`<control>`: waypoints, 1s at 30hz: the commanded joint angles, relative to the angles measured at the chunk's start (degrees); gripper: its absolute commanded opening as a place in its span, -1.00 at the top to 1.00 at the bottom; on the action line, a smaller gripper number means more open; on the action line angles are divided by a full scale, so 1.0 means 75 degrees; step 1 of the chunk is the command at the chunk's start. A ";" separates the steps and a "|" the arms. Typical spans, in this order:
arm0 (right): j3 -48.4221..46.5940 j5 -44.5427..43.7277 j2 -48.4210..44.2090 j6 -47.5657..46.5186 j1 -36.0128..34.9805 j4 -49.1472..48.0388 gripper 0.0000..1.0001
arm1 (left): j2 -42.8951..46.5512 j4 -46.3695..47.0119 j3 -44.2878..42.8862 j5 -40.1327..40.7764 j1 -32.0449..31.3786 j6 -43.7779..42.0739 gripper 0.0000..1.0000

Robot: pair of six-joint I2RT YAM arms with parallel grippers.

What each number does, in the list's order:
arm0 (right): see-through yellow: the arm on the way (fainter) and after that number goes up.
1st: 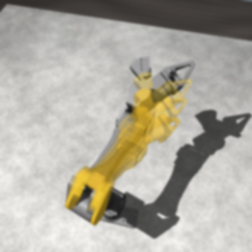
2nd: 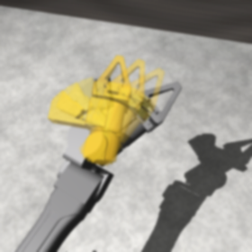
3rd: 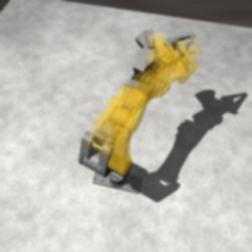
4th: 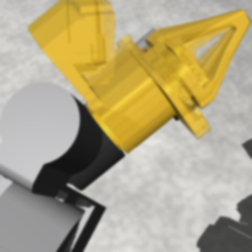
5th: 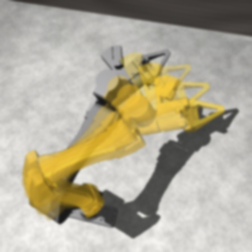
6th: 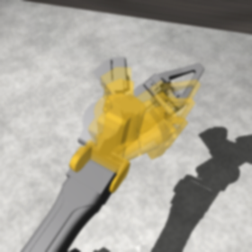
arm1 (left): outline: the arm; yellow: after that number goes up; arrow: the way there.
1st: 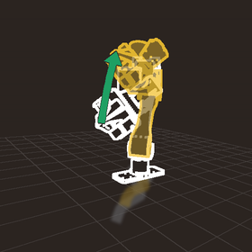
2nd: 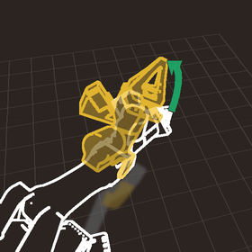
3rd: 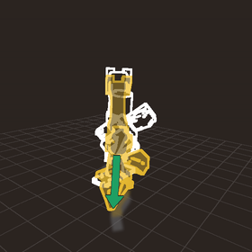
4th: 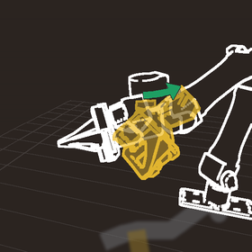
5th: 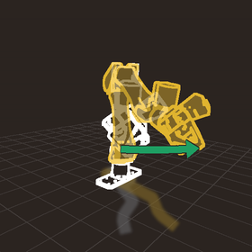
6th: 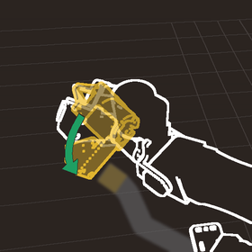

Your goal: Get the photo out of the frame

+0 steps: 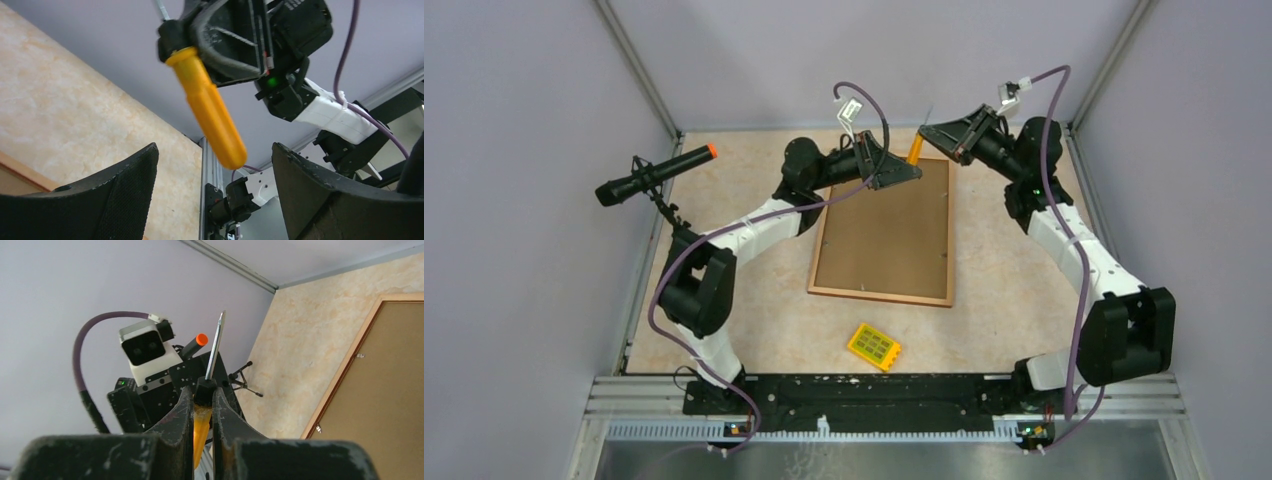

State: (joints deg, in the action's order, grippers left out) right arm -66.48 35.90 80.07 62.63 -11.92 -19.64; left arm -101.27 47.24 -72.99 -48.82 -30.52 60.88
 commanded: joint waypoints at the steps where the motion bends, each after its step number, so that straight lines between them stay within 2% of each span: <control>1: 0.0067 -0.0113 0.0066 -0.0081 -0.0169 -0.0487 1.00 | -0.0063 0.1510 -0.0235 -0.0137 -0.0090 0.0545 -0.74; 4: 0.0143 -0.0112 0.0048 -0.0087 -0.0240 -0.0549 1.00 | -0.0101 0.1371 -0.0333 -0.0111 -0.0117 0.0480 -0.70; 7: 0.0213 -0.0071 -0.0015 -0.0223 -0.0370 -0.0560 1.00 | -0.0128 0.1278 -0.0330 -0.0033 -0.0110 0.0508 -0.47; 10: 0.0297 0.0055 -0.0075 -0.0453 -0.0395 -0.0435 1.00 | -0.0133 0.1212 -0.0322 -0.0089 -0.0112 0.0427 0.04; 12: 0.0208 0.0266 -0.0135 -0.0957 -0.0356 -0.0053 1.00 | -0.0067 0.0733 -0.0375 -0.0236 -0.0102 0.0051 0.40; 13: 0.0103 0.0450 -0.0155 -0.1355 -0.0322 0.0294 0.93 | -0.0017 0.0416 -0.0418 -0.0368 -0.0068 -0.0187 0.52; 16: -0.0112 0.1007 -0.0329 -0.2674 -0.0103 0.1449 0.39 | 0.0186 -0.0606 -0.0518 -0.0898 0.0212 -0.0947 0.81; 19: -0.0337 0.1332 -0.0754 -0.4599 0.0476 0.3002 -0.01 | 0.0413 -0.1855 -0.0584 -0.1764 0.0527 -0.1742 1.00; 21: -0.0359 0.1333 -0.1318 -0.5880 0.0916 0.3786 -0.48 | 0.0553 -0.3340 -0.0733 -0.2371 0.0609 -0.2694 1.00; 23: -0.0407 0.1327 -0.1780 -0.7242 0.1198 0.4518 -0.75 | 0.0737 -0.5001 -0.0844 -0.2659 0.0614 -0.3862 1.00; 26: -0.0894 0.1719 -0.2160 -0.9987 0.1167 0.6281 -0.88 | 0.0826 -0.7044 -0.0981 -0.3146 0.0618 -0.5100 1.00; 30: -0.1610 0.1354 -0.2213 -1.2253 0.0621 0.8216 -0.90 | 0.0801 -0.9160 -0.1024 -0.3510 0.0531 -0.6450 1.00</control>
State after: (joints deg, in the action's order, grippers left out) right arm -72.36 45.23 65.25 -3.01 -3.75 24.88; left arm -97.56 0.34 -78.63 -68.71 -25.61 28.14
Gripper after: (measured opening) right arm 0.947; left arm 0.257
